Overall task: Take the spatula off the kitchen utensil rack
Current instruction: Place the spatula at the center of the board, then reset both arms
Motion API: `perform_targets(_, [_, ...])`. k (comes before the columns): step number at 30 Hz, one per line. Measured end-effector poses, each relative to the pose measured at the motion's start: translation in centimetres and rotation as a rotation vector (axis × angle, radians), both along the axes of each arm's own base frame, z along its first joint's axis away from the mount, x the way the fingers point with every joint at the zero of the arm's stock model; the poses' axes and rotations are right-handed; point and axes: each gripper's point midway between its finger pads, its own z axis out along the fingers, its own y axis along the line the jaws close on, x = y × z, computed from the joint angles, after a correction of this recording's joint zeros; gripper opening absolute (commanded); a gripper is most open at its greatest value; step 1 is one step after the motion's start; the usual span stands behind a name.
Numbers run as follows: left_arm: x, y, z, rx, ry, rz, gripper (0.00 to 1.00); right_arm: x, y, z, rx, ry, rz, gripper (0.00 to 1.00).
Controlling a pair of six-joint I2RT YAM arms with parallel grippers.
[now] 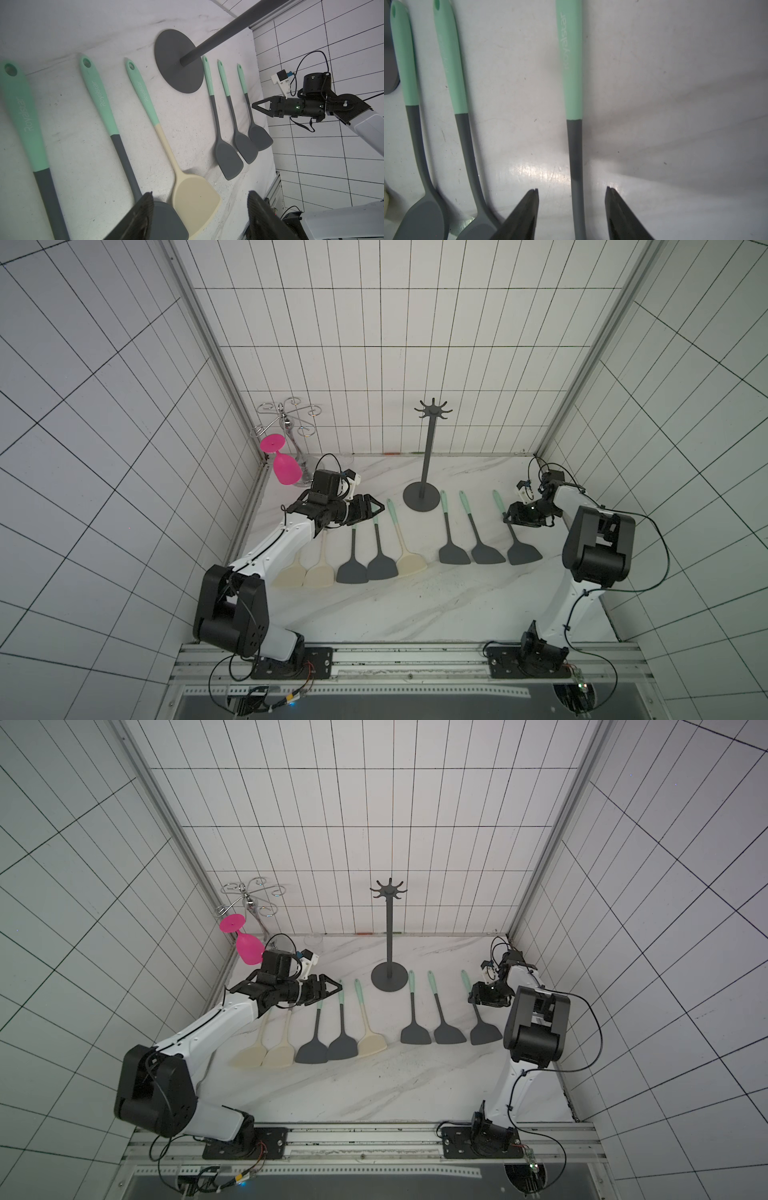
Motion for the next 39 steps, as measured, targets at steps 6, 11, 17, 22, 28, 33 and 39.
perform_targets(6, [0.2, 1.0, 0.8, 0.057, -0.063, 0.033, 0.80, 0.6, 0.8, 4.9, -0.085, -0.150, -0.002, 0.66])
perform_targets(11, [0.7, 3.7, 3.7, 0.172, -0.220, 0.134, 0.99, -0.7, 1.8, 11.7, -0.158, -0.421, -0.068, 0.99])
perform_targets(17, [1.2, 8.1, 7.8, 0.330, -0.495, 0.309, 0.99, -3.1, 2.9, 12.2, -0.185, -0.668, -0.149, 0.99])
perform_targets(22, [2.1, 12.5, 5.2, 0.496, -0.567, 0.476, 0.99, -4.9, 4.7, 6.0, -0.204, -0.689, -0.121, 0.99])
perform_targets(28, [3.3, 16.7, -2.0, 0.702, -0.431, 0.581, 0.99, -2.9, 4.1, 6.0, -0.221, -0.730, -0.171, 0.99])
perform_targets(33, [3.3, 18.1, -5.6, 0.795, -0.409, 0.593, 0.99, -0.7, 3.7, 7.3, -0.206, -0.764, -0.191, 0.99])
perform_targets(39, [3.8, 21.2, -7.1, 0.790, -0.471, 0.655, 0.99, -0.5, 2.6, 8.6, -0.233, -0.805, -0.209, 0.99])
